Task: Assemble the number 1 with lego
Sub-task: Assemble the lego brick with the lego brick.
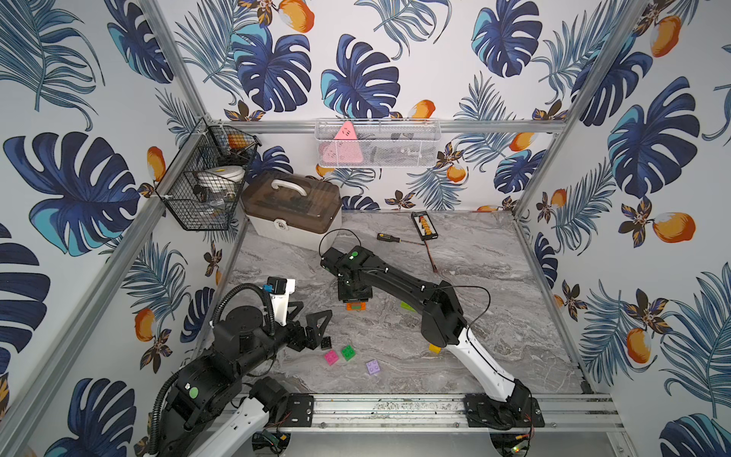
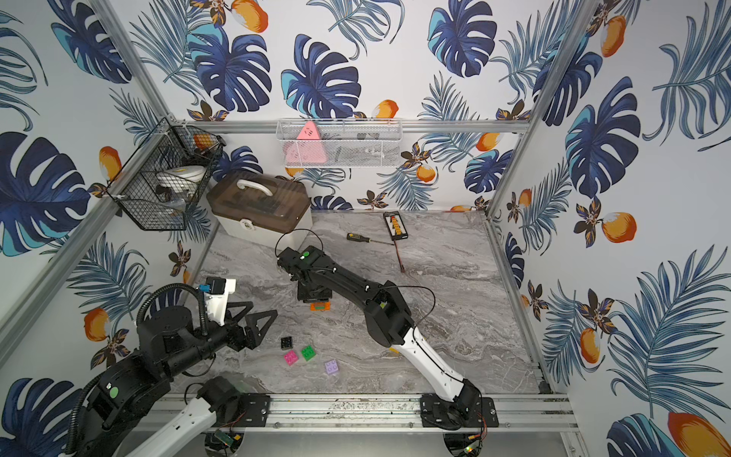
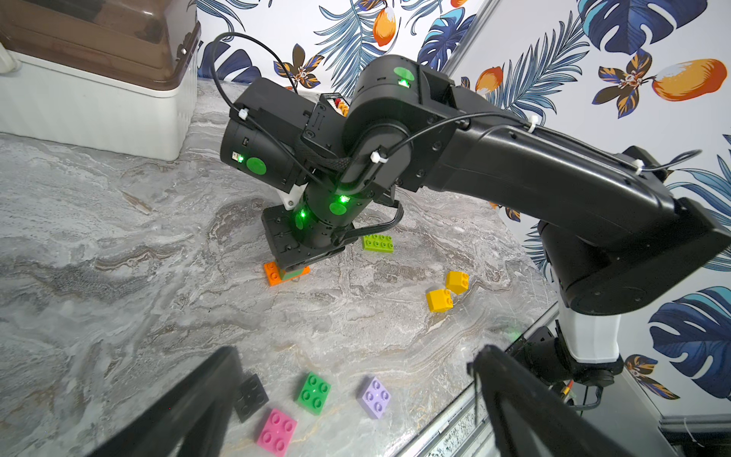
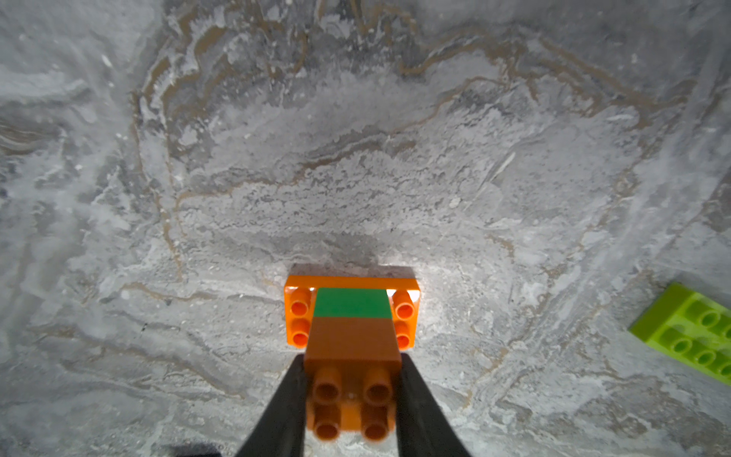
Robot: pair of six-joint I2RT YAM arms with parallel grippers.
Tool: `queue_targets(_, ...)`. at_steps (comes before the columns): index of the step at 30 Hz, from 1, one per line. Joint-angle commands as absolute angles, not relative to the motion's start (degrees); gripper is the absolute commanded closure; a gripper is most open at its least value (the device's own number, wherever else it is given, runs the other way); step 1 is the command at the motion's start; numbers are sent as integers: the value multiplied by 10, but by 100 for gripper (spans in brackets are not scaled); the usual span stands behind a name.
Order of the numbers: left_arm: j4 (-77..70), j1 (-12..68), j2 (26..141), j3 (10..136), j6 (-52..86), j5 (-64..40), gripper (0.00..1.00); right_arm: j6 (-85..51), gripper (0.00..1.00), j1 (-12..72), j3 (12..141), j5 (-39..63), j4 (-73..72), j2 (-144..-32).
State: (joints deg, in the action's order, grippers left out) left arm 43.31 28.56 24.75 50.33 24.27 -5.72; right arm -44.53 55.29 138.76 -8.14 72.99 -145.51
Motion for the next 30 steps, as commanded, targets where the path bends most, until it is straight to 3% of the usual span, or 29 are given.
queue_targets(1, 424, 284, 249, 507, 238, -55, 1, -436, 77, 553, 1380, -101, 750, -1470)
queue_targets(6, 425, 284, 250, 507, 239, -54, 1, -430, 75, 553, 1391, -105, 756, -1478)
queue_targets(15, 424, 285, 252, 508, 238, -54, 1, -438, 39, 552, 1375, -109, 737, -1435)
queue_targets(25, 423, 284, 258, 507, 239, -60, 1, -451, 32, 553, 1337, -117, 725, -1360)
queue_targets(30, 422, 284, 265, 509, 237, -68, 1, -459, 33, 553, 1156, -95, 663, -1221)
